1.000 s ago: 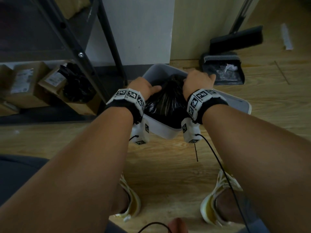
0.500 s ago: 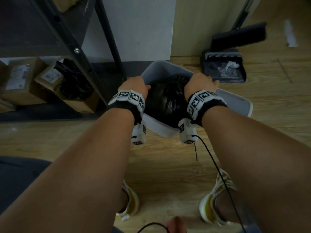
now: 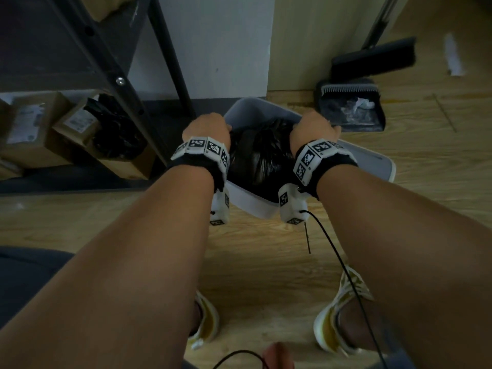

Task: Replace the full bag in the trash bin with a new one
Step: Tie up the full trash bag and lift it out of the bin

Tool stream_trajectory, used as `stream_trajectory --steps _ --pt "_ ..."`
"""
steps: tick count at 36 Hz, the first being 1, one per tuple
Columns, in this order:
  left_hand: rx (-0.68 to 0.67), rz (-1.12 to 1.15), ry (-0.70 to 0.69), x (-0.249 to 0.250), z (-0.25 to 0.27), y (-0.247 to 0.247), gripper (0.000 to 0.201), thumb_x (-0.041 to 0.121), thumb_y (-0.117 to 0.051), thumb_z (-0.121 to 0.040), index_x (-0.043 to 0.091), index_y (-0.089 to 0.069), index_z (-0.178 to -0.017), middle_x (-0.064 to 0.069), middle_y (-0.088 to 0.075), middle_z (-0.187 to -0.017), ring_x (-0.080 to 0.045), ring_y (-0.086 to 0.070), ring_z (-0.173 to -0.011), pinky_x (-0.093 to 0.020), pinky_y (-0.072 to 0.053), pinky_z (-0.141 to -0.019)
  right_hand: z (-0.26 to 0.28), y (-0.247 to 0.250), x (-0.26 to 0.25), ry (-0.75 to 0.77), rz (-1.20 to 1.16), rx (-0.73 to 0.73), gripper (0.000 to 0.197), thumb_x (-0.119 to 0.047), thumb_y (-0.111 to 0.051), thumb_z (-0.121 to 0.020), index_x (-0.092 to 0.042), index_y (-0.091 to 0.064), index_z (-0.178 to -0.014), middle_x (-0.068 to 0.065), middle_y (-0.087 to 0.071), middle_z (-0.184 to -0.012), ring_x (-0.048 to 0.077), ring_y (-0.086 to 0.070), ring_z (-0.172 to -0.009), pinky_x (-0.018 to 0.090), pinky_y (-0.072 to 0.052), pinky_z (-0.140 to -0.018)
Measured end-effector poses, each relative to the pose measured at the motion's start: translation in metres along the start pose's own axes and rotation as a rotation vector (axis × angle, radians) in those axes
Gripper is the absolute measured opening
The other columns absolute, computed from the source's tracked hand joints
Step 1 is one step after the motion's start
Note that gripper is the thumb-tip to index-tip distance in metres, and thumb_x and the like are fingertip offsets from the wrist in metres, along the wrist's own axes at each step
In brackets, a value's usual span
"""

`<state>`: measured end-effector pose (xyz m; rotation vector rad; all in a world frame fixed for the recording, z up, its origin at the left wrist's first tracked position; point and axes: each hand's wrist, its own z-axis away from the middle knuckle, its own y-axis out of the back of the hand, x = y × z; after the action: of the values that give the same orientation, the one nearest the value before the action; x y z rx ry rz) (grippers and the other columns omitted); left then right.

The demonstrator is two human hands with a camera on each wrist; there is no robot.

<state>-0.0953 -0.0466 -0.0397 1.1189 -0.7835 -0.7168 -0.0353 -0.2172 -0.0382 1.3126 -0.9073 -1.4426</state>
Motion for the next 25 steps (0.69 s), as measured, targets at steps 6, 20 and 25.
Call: stream_trajectory --steps 6,20,25 --pt "0.027 0.072 -0.054 0.008 -0.005 0.017 0.043 0.027 -0.038 -0.100 -0.006 -0.065 -0.108 -0.025 -0.063 -0.114 -0.036 -0.060 -0.105 -0.035 -0.042 -0.077 -0.001 0.012 -0.005 0.087 -0.102 0.017 0.021 -0.022 -0.046 -0.098 -0.010 -0.059 -0.110 0.012 -0.065 -0.116 0.031 -0.058 -0.112 0.038 -0.036 -0.099" --pt "0.004 0.357 -0.122 0.041 0.001 0.043 0.039 0.029 -0.049 -0.096 -0.005 -0.067 -0.090 -0.020 -0.068 -0.106 -0.033 -0.063 -0.100 -0.027 -0.037 -0.072 0.006 0.032 -0.026 0.330 -0.268 -0.088 0.030 -0.024 -0.063 -0.087 -0.025 -0.070 -0.116 0.007 -0.066 -0.122 0.026 -0.062 -0.111 0.029 -0.049 -0.093" --pt "-0.019 0.362 -0.185 0.048 0.001 0.042 0.040 0.031 -0.050 -0.096 0.009 -0.055 -0.064 -0.004 -0.049 -0.061 -0.019 -0.048 -0.062 -0.024 -0.030 -0.049 0.009 0.029 -0.034 0.349 -0.275 -0.095 0.023 -0.028 -0.061 -0.086 -0.022 -0.074 -0.105 0.007 -0.071 -0.104 0.026 -0.066 -0.098 0.030 -0.053 -0.084"
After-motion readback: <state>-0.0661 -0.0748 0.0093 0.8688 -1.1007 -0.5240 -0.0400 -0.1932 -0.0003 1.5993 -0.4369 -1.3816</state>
